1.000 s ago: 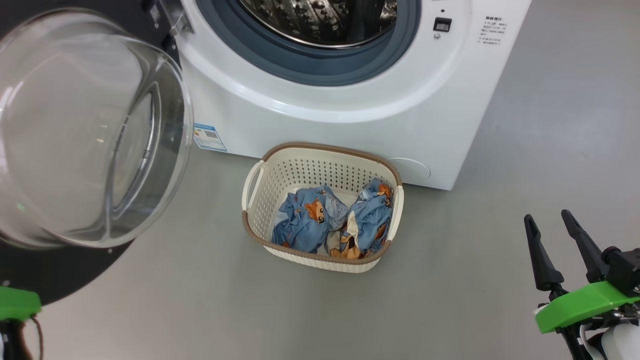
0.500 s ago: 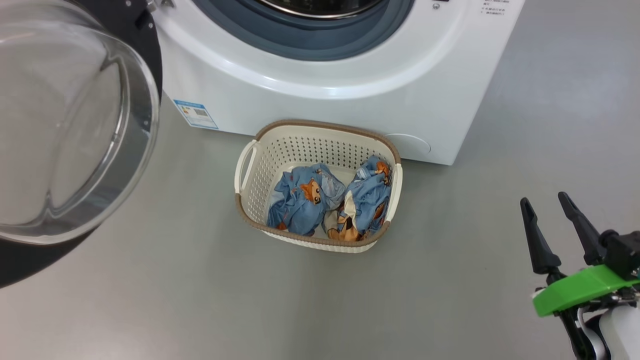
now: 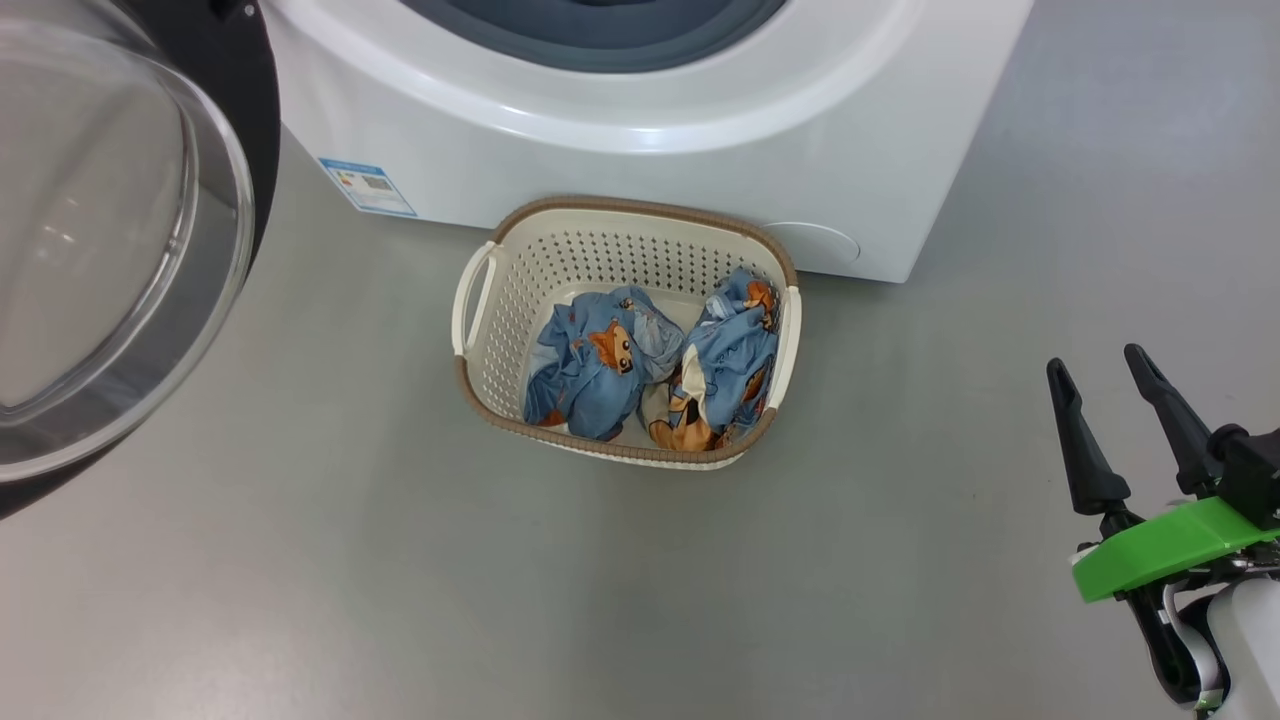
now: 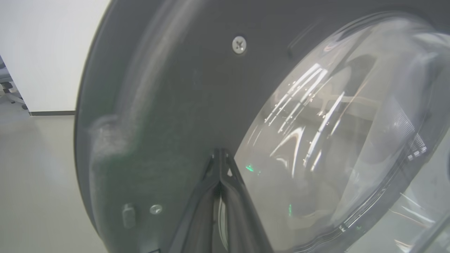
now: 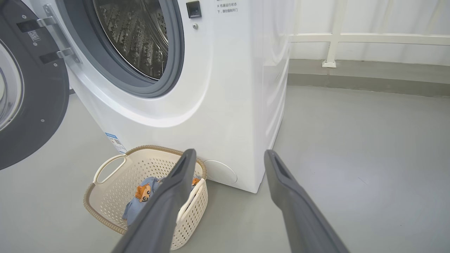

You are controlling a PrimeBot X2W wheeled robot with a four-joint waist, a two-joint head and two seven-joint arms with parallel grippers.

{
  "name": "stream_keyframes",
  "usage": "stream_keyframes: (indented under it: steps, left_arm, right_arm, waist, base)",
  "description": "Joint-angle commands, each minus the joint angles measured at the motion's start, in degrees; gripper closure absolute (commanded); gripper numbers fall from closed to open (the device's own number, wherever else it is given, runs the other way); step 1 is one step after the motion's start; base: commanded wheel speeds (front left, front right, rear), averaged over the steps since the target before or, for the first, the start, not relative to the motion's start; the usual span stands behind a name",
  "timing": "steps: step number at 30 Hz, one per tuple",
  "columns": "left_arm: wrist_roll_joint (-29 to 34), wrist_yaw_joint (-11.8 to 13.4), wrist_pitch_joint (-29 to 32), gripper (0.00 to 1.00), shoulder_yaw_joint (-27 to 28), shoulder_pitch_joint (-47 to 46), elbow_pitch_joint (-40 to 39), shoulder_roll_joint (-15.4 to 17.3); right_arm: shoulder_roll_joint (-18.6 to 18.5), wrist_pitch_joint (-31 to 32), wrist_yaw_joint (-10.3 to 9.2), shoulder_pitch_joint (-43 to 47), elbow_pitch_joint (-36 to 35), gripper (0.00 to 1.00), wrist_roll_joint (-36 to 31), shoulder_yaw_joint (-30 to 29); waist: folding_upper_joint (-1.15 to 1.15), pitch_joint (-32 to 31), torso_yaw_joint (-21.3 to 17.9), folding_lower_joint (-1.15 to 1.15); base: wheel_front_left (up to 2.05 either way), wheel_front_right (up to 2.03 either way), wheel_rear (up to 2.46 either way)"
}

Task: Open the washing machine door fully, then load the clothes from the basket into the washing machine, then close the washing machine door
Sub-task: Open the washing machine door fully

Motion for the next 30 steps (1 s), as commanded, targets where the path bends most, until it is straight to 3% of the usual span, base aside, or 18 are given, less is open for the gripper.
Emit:
stream_keyframes:
  steps: [1,16,30]
  left_arm:
    - [1.1,0.0,-0.3,1.0,1.9,-1.4,-1.1,5.0]
    - [6.3,-0.8,-0.3,1.0,5.3,-5.5,0.7,4.4]
    - [7.8,-7.6,-0.3,1.0,6.0,2.7,-7.4,-5.6]
  right_arm:
    - [-0.8,-0.7,0.43,-1.5,-1.3,0.0,-0.8,1.4]
    - [-1.4,-0.7,0.43,-3.2,-1.4,0.0,-1.2,1.6]
    - [-0.7,-0.7,0.43,-0.4,-0.9,0.0,-0.9,1.5]
  waist:
    - [0.0,0.2,0.1,0.0]
    - [0.0,2.0,0.7,0.0]
    - [0.0,-4.3,1.7,0.0]
  base:
    - [0.0,0.0,0.0]
    - [0.0,0.0,0.0]
    - [0.0,0.0,0.0]
